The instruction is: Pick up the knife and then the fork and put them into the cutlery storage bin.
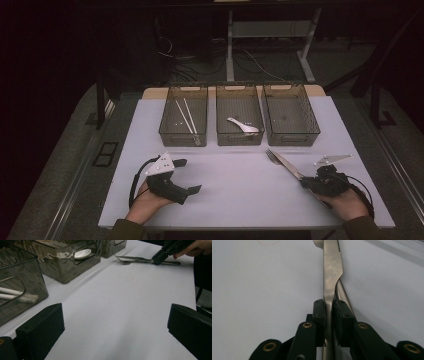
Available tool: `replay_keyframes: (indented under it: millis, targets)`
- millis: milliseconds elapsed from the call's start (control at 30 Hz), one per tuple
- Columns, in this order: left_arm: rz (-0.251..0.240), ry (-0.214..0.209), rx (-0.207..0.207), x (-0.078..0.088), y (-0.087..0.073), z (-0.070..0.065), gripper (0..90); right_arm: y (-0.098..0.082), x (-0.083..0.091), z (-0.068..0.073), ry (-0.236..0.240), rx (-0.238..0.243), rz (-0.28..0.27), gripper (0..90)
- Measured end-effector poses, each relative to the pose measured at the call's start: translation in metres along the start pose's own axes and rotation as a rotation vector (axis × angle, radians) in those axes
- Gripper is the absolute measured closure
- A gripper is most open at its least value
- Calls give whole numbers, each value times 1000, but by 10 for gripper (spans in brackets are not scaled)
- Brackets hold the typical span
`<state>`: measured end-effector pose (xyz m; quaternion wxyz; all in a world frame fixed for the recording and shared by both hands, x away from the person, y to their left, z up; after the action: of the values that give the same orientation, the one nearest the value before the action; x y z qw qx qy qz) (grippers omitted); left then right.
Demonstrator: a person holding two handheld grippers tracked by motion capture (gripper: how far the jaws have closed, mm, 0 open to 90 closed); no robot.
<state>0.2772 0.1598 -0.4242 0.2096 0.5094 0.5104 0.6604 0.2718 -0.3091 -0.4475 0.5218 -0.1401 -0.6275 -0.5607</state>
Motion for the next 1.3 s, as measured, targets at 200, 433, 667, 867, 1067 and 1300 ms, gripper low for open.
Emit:
replay_keyframes:
  millis: [200,433,667,867,1067,1300]
  targets:
    - [1,0,0,0,0,0,0,2,4,-2,19,-3,-11,795]
    - [0,2,0,0,0,0,0,4,11,-4,38,-11,-37,795]
    - [-1,3,1,0,0,0,0,7,18,-4,55,-8,-70,795]
    - [-4,4,3,0,0,0,0,12,23,-5,64,-13,-100,795]
    - [-6,5,5,1,0,0,0,17,25,-8,65,-15,-124,795]
    - [-5,5,4,1,0,0,0,27,30,-15,52,-22,-163,795]
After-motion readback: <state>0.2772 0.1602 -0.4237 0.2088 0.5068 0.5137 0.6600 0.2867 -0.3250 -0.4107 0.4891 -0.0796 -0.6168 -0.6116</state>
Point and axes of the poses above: each handheld gripper's, and its own axes: x roughly backward along the jaws, y roughly out of its top, z roughly to its left, the point moved 1 cm from there along -x, roughly forward along the jaws, and after that the axes turned 4 degrees about -x, right-handed, at the moved point
